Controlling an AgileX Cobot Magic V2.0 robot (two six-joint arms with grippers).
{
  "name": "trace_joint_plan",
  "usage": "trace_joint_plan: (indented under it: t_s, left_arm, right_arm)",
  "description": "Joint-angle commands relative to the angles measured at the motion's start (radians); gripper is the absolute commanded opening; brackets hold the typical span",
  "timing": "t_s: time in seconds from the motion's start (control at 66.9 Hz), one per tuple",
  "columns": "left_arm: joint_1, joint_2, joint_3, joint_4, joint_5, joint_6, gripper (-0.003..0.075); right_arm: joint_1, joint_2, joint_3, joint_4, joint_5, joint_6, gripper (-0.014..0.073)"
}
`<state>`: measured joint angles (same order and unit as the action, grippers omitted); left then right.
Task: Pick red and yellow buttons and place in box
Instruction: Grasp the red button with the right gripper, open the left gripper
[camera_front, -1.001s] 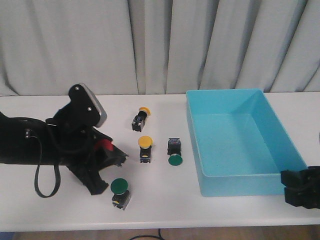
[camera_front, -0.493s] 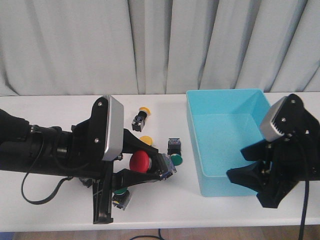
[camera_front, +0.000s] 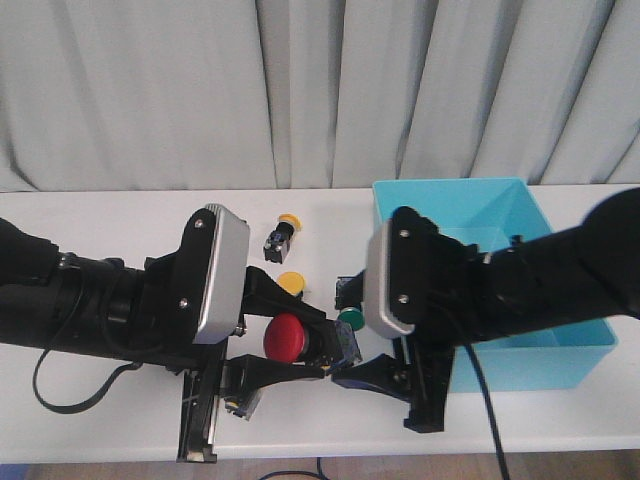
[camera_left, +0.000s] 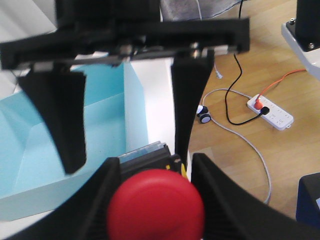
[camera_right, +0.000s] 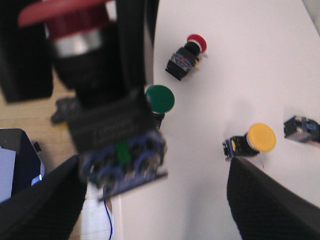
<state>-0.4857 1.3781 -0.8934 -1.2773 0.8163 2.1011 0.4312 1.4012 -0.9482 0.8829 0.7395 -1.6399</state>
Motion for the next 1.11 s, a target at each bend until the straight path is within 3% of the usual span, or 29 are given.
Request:
trace_joint_plan:
  t_s: [0.0, 0.164, 0.628, 0.762, 0.956, 1.091]
  left_arm:
    - [-0.003, -0.027, -0.028, -0.067, 0.024, 0.000, 0.0181]
    - [-0.003, -0.027, -0.028, -0.067, 0.024, 0.000, 0.0181]
    - [-0.003, -0.027, -0.028, -0.067, 0.013, -0.001, 0.0206]
    - [-0.003, -0.027, -0.028, -0.067, 0.008, -0.001, 0.0310]
    - [-0.003, -0.027, -0.028, -0.065, 0.008, -0.001, 0.0535]
    - [-0.003, -0.027, -0.028, -0.056, 0.004, -0.008, 0.0610]
  right_arm:
    - [0.024, 0.009, -0.069, 0.022, 0.029, -0.021, 0.0561]
    - [0.039, 0.022, -0.075, 0.013, 0.044, -0.050, 0.0514]
    - [0.039, 0.022, -0.075, 0.019, 0.087, -0.049, 0.0223]
    - [0.039, 0.022, -0.075, 0.019, 0.089, -0.049, 0.0219]
    - [0.039, 0.022, -0.075, 0.019, 0.089, -0.046, 0.0222]
    - [0.039, 0.022, -0.075, 0.019, 0.089, -0.045, 0.0222]
